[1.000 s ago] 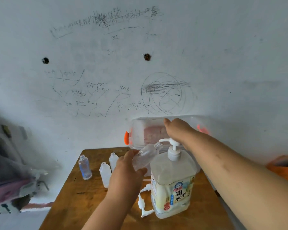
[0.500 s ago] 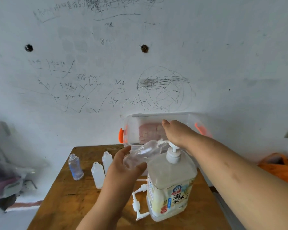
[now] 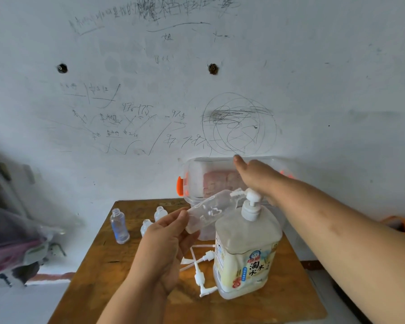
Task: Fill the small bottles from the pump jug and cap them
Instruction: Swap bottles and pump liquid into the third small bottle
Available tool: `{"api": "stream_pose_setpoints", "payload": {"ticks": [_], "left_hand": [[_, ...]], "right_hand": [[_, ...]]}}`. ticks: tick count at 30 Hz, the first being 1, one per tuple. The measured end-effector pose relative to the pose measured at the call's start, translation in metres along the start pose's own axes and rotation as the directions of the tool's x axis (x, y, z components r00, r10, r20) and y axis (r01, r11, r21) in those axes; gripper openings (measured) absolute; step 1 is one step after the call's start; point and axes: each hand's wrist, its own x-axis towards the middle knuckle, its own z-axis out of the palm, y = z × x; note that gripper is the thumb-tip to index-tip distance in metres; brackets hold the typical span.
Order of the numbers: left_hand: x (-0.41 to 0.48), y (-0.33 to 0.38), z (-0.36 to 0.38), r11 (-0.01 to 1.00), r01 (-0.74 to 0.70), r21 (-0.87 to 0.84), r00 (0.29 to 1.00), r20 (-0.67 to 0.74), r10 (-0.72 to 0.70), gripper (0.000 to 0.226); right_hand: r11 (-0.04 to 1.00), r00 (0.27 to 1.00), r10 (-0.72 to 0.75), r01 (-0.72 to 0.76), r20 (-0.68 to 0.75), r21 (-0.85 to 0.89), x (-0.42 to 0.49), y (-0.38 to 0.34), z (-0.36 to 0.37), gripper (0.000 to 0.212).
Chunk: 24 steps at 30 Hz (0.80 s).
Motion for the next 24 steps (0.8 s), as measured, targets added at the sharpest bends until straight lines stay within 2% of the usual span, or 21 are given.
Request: {"api": "stream_pose_setpoints", "payload": {"ticks": [2,5,11,18,24], "left_hand": [[-0.001,0.001,0.002,1.000,0.002,0.001,1.000,-0.004,-0.002,0.023],[0.000,0.002,0.003,1.000,0.007,-0.007,1.000,-0.007,-0.007,0.022],[0.006,-0.002,0.001,0.999,0.032,-0.034,0.999,0.027,-0.031,0.024],[0.009,-0.004,0.000,0.998,0.059,-0.030,0.998,0.006,-0.059,0.021],[0.001,0.002,0.001,0.999,0.040,-0.018,0.999,0.002,-0.040,0.021]], "right_hand": [[0.999,0.999,-0.009,0.006,-0.052,-0.044,0.003,-0.003,-0.006,0.065],[0.973,0.998,-0.004,-0.008,-0.055,-0.229,0.006,-0.004,-0.003,0.044],[0.965,0.998,0.041,-0.053,-0.050,-0.255,0.018,0.007,0.010,0.056],[0.926,1.000,-0.016,0.005,-0.025,-0.378,0.022,0.016,0.028,0.058],[0.945,0.997,-0.051,0.029,-0.056,-0.326,0.024,0.012,0.022,0.055]]}}
